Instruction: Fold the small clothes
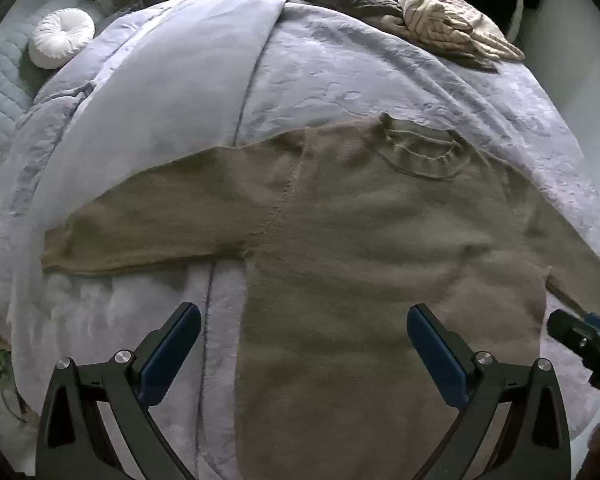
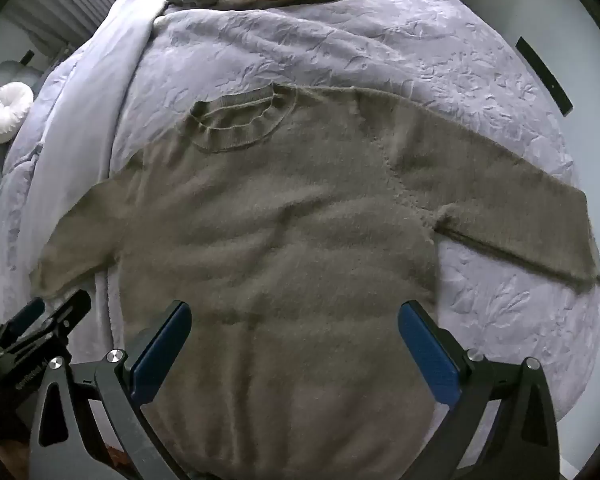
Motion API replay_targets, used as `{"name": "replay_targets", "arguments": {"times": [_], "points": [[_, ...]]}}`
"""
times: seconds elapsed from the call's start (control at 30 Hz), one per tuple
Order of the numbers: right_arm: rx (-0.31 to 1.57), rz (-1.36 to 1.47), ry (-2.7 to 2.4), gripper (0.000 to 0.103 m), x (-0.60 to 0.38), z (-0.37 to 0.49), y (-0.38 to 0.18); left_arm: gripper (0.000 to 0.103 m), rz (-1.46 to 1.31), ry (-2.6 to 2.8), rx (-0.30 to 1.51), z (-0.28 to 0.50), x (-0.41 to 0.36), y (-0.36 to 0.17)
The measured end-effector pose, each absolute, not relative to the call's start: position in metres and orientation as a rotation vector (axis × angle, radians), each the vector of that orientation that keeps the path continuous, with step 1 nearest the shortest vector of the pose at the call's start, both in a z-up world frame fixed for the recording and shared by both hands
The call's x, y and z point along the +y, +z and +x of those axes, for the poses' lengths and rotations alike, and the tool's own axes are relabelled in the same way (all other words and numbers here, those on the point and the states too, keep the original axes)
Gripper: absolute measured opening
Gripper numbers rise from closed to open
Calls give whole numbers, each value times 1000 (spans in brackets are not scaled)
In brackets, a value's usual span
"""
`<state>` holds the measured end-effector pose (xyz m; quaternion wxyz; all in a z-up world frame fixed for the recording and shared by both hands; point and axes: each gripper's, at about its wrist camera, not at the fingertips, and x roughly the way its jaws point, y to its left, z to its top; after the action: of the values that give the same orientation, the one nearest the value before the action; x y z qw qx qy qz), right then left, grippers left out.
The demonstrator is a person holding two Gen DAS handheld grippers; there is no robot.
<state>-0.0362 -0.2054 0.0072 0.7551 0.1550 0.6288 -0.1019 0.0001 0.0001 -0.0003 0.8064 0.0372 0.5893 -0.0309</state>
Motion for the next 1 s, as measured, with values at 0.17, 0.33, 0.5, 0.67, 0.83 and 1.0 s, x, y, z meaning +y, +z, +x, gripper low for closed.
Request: {"name": "replay_targets", "arguments": {"times": [0.17, 0.33, 0.5, 0.67, 0.83, 1.0], "points": [[1390, 356, -219, 103, -202, -34, 3, 103, 11, -149, 1331, 13, 19, -4], [1371, 328, -203, 103, -206, -33, 0, 103, 83, -102, 1287, 4, 15, 2], [1373, 317, -196, 103, -203, -33, -2, 103, 86, -70, 1293, 7, 4, -2], [1375, 321, -201, 103, -202, -31, 1, 103, 91, -69, 1294, 7, 4, -1], [1372, 318, -199, 103, -204, -33, 2, 103, 91, -65, 1290, 6, 3, 0], [1375, 316, -200, 103, -202, -33, 3, 103, 96, -62, 1290, 6, 3, 0]]}}
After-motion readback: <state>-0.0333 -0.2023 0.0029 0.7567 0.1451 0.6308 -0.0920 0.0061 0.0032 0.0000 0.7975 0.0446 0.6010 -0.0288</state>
